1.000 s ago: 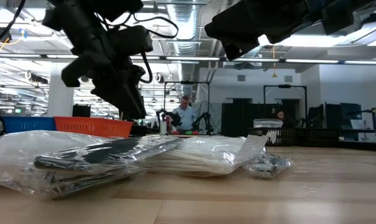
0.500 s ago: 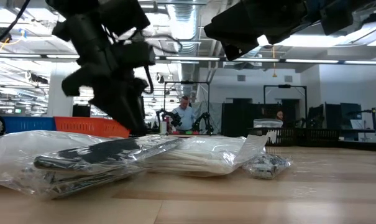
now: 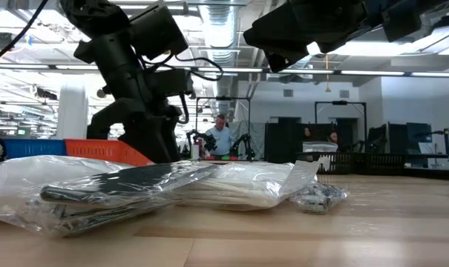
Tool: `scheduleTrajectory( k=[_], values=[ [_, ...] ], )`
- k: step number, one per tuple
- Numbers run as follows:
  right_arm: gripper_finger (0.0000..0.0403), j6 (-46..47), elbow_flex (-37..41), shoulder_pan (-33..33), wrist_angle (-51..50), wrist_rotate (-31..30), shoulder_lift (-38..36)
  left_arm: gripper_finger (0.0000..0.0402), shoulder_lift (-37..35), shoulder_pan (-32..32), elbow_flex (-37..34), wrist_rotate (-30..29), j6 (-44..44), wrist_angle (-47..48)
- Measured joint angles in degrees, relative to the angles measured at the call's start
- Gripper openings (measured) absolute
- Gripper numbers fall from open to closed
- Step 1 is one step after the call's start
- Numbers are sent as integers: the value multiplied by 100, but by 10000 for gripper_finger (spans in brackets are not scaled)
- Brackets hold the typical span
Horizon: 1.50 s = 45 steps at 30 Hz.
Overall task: Pick & Place Travel size toiletries
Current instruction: Put the blue toothbrush into the orange bin
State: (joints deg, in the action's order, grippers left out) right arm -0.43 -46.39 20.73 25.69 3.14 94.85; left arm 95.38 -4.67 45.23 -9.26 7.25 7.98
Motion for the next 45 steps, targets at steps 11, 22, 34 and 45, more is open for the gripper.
scheduleTrajectory(
  k=[11,22,34,45],
  values=[
    [65,2,-1,2,0,0,0,145,48,64,-2,195,2,-31],
    [65,44,0,2,0,0,0,133,450,64,26,287,-25,-187],
    [65,44,0,2,-9,0,0,15,-371,64,-9,-164,-938,-139],
    [65,46,0,0,-11,0,0,10,-1812,66,-4,-1416,-2213,9]
  ],
)
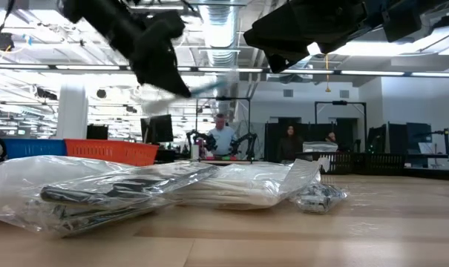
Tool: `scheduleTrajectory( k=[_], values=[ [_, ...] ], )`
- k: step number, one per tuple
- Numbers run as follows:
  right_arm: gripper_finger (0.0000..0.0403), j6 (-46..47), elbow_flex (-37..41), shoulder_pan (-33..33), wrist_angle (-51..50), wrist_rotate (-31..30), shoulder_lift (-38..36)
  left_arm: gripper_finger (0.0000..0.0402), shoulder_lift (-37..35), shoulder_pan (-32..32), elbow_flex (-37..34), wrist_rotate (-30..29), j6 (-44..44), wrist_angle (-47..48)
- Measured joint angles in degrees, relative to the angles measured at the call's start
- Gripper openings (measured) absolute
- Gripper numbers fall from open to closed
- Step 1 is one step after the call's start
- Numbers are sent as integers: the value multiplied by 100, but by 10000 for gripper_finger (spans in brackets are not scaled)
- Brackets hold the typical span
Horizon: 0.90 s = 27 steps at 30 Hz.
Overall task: Pick & Place Travel size toiletries
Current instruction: Put the blue toothbrush into the orange bin
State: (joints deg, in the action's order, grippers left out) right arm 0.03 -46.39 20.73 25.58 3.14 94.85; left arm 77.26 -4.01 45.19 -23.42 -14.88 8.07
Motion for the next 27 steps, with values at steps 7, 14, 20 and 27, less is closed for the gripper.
scheduleTrajectory(
  k=[7,14,20,27],
  values=[
    [65,0,0,0,-7,0,-2,9,-614,214,3,-1115,-1360,952],
    [65,0,0,0,-52,0,-2,10,-518,297,-413,-1723,-2860,1726],
    [65,2,0,0,-81,0,-2,10,-545,267,-1029,-1842,-3677,1710],
    [65,31,0,-28,-76,0,-2,10,-549,74,-1437,-2344,-3772,1602]
  ],
)
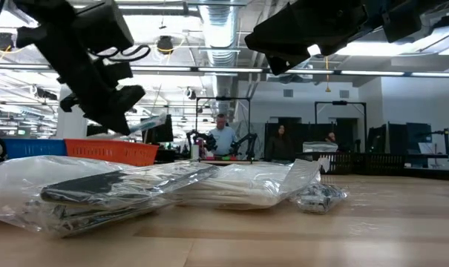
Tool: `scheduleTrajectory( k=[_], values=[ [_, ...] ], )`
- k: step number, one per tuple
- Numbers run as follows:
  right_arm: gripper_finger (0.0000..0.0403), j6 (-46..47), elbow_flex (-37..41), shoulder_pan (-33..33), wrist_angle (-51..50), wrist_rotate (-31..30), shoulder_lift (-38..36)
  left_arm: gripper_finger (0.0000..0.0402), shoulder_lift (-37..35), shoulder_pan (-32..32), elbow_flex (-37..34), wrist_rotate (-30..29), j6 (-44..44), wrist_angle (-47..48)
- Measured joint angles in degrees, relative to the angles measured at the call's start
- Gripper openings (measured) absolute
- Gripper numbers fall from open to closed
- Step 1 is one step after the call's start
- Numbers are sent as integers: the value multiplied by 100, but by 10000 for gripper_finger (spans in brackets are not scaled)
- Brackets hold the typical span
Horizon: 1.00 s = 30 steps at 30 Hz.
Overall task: Pick & Place Travel size toiletries
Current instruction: Put the blue toothbrush into the orange bin, then put the cotton pack into the left black bin
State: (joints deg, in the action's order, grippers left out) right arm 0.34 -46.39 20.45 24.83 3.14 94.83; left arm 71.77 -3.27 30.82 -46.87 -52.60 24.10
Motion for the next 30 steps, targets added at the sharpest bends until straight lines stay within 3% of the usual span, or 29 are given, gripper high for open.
scheduleTrajectory(
  k=[8,17,22,30],
  values=[
    [65,20,0,0,1,0,0,14,0,-24,-202,217,-42,-130],
    [65,20,0,0,1,0,0,55,0,-24,-276,320,-181,-166],
    [65,20,0,0,1,0,0,91,0,-24,-276,279,-37,-210],
    [65,20,0,0,-1,0,0,179,-17,-24,-276,181,-30,-303]
  ],
)
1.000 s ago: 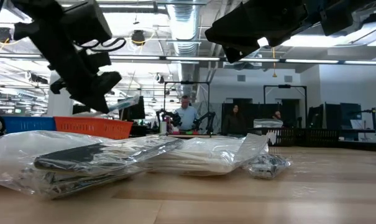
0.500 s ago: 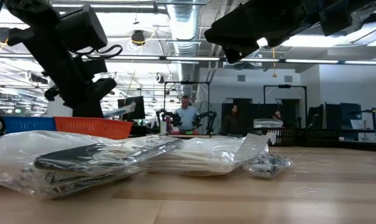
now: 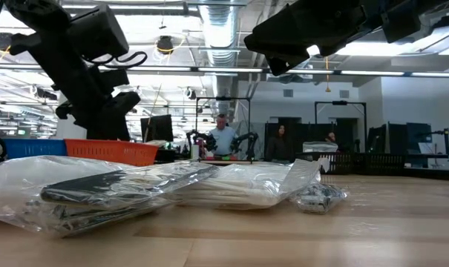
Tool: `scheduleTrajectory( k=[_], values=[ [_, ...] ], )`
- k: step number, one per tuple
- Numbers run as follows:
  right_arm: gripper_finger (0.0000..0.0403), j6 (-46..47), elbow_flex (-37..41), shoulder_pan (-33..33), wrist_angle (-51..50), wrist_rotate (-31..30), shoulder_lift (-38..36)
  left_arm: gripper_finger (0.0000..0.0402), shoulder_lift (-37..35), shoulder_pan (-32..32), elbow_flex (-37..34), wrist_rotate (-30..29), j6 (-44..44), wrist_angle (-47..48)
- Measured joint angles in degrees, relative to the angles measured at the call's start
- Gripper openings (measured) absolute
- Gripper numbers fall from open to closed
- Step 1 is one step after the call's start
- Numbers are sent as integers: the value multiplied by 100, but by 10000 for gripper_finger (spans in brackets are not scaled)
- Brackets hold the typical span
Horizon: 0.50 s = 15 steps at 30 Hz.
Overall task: Pick & Place Travel size toiletries
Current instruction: Put the cotton pack into the left black bin
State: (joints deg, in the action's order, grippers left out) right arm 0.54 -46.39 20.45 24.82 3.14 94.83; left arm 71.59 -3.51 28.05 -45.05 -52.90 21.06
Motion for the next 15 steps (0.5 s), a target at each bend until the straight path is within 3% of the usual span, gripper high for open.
scheduleTrajectory(
  k=[7,15],
  values=[
    [65,-1,0,0,-15,0,0,203,-111,-53,0,-58,405,-406],
    [65,-2,0,0,-31,0,0,181,-330,-430,-1,-206,1414,-1465]
  ],
)
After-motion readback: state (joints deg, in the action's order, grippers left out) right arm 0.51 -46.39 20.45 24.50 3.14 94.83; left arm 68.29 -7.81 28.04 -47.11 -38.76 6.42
